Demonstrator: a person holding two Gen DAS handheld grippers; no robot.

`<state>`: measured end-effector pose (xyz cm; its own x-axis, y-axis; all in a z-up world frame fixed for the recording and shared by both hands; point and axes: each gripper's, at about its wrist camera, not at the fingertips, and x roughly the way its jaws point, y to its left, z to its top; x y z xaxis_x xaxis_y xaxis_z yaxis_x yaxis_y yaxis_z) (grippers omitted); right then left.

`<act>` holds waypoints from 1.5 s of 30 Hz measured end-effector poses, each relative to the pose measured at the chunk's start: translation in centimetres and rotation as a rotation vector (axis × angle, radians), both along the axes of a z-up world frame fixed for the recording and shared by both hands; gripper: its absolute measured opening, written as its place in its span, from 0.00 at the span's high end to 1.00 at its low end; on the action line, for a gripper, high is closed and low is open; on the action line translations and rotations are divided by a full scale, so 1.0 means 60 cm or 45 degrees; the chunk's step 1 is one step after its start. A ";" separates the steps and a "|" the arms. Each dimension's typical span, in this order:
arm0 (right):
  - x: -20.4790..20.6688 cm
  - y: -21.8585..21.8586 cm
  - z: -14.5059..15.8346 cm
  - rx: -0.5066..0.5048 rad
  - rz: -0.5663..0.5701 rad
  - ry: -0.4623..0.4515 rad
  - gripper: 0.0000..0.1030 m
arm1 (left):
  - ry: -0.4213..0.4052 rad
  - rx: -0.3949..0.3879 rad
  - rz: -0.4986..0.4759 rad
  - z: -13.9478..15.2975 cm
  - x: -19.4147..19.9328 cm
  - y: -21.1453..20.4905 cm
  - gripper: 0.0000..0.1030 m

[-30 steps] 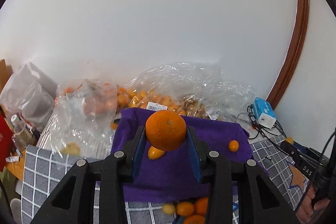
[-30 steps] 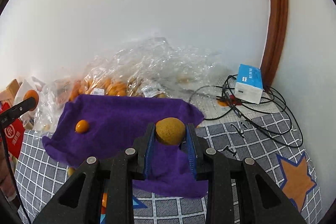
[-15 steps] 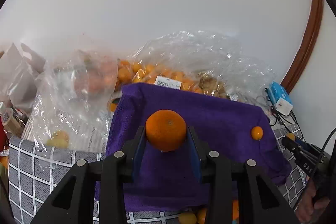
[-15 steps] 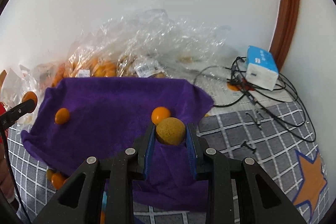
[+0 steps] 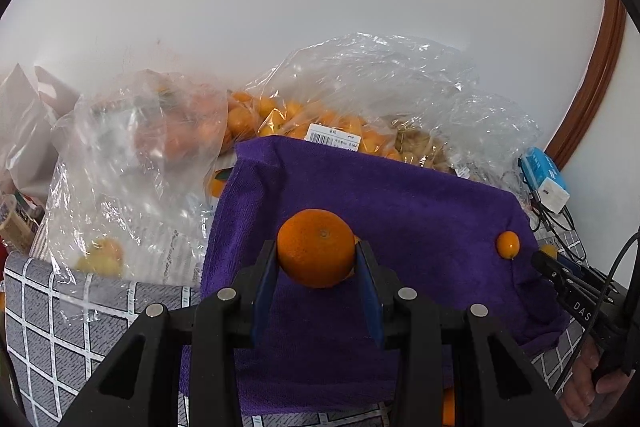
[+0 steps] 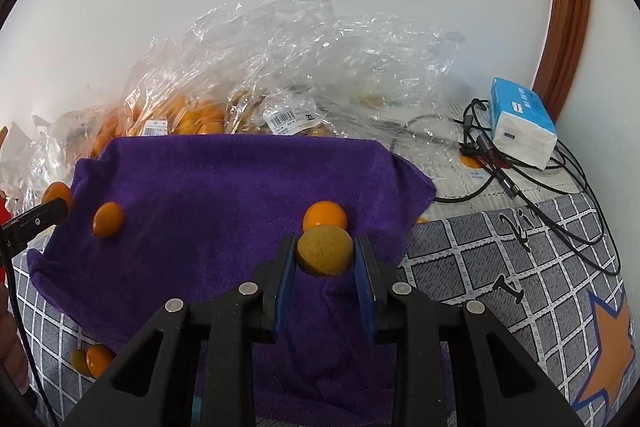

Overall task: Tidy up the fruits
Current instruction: 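Lower the yellow-green fruit onto the towel and open the right tool, then lower the large orange onto the towel and open the left tool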

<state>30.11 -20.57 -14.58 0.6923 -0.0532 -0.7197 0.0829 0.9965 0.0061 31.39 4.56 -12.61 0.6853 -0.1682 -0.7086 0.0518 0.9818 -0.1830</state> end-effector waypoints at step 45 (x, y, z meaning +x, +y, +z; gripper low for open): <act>0.011 0.007 -0.054 -0.021 0.032 0.077 0.66 | 0.136 0.069 -0.153 -0.061 0.013 -0.059 0.64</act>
